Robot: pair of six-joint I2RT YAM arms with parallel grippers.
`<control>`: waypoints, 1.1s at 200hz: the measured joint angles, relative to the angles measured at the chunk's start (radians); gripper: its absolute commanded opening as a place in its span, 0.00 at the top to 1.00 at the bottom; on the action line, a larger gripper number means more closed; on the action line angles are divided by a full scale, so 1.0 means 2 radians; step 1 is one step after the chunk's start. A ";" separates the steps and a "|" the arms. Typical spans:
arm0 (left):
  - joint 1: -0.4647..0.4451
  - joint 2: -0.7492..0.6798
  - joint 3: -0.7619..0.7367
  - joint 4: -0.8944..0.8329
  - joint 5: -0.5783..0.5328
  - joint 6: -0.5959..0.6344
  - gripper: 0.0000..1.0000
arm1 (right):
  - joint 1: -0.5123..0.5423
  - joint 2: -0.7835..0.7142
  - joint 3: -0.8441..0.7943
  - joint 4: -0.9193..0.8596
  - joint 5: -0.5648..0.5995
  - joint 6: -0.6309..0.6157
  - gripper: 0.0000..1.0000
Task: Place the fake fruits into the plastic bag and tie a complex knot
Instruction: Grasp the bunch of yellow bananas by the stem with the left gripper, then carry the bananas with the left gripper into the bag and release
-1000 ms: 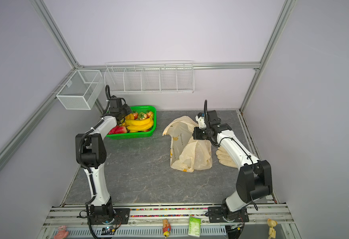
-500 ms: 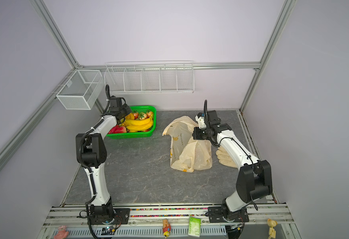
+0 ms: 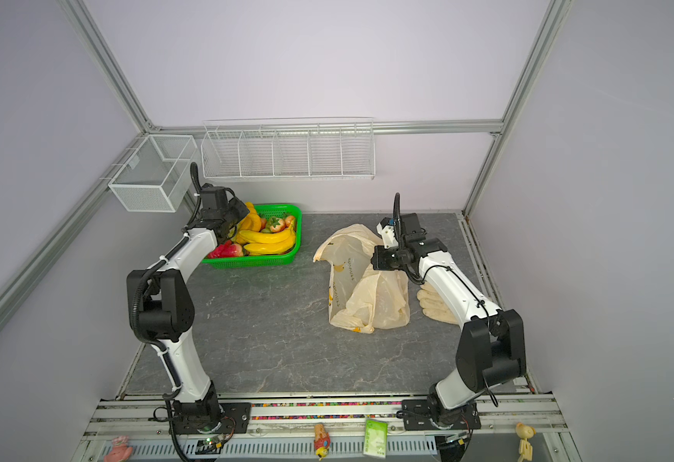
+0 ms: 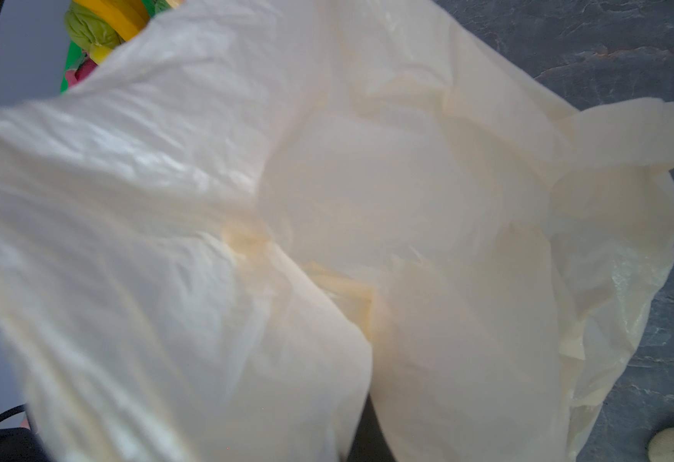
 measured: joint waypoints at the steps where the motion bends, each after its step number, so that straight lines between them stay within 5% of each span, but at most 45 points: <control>1: 0.000 -0.001 -0.001 0.001 0.001 -0.001 1.00 | 0.000 0.000 0.000 0.000 0.000 0.000 0.94; 178: 0.014 -0.199 -0.211 0.237 0.089 -0.149 1.00 | 0.000 0.000 -0.005 0.001 -0.004 0.000 0.94; 220: -0.020 -0.333 -0.315 0.238 0.105 -0.153 1.00 | 0.000 0.000 -0.005 0.001 -0.004 0.001 0.94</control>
